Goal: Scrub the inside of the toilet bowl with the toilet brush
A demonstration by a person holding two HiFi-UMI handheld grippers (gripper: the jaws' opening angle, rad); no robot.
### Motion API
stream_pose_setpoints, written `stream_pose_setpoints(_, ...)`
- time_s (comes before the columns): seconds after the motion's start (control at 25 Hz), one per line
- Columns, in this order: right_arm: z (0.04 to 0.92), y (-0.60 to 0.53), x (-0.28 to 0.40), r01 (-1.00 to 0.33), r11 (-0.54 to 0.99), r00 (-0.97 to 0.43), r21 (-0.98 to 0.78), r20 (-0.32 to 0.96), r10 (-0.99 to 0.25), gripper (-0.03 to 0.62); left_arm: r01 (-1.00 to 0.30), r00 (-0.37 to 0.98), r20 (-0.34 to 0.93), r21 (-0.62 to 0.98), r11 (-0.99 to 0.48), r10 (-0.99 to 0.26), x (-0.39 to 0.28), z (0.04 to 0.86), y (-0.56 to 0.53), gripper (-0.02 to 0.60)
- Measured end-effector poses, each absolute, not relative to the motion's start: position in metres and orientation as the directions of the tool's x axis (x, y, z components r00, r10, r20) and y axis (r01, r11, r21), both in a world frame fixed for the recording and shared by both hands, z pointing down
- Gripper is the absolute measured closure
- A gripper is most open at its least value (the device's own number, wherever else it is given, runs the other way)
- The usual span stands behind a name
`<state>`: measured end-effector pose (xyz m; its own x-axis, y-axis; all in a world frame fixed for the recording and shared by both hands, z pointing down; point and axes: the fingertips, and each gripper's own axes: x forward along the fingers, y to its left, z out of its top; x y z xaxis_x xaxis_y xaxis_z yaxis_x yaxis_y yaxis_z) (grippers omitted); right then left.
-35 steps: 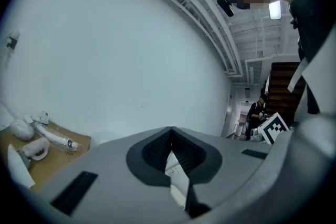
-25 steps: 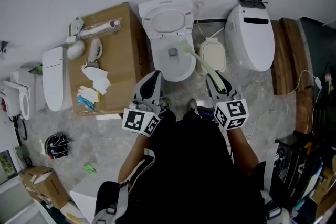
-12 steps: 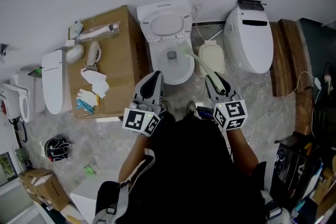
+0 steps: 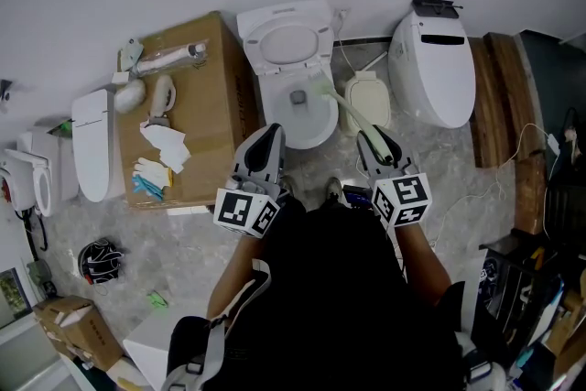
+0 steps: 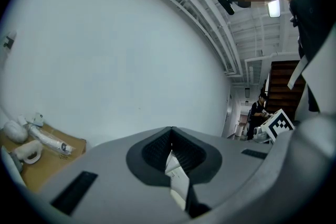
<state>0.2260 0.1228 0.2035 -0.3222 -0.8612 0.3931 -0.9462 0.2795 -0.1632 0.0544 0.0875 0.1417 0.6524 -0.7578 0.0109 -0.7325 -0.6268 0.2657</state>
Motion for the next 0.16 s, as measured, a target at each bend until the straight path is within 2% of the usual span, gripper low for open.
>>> stream_pose_setpoints(0.16, 0.2043, 0.1255, 0.2247, -0.947, 0.279, -0.321, -0.162, 0.395, -0.860, 0.473, -0.734, 0.651, 0.011, 0.264, -0.626, -0.759, 0.0525, 0.1415, 0.0895, 0.574)
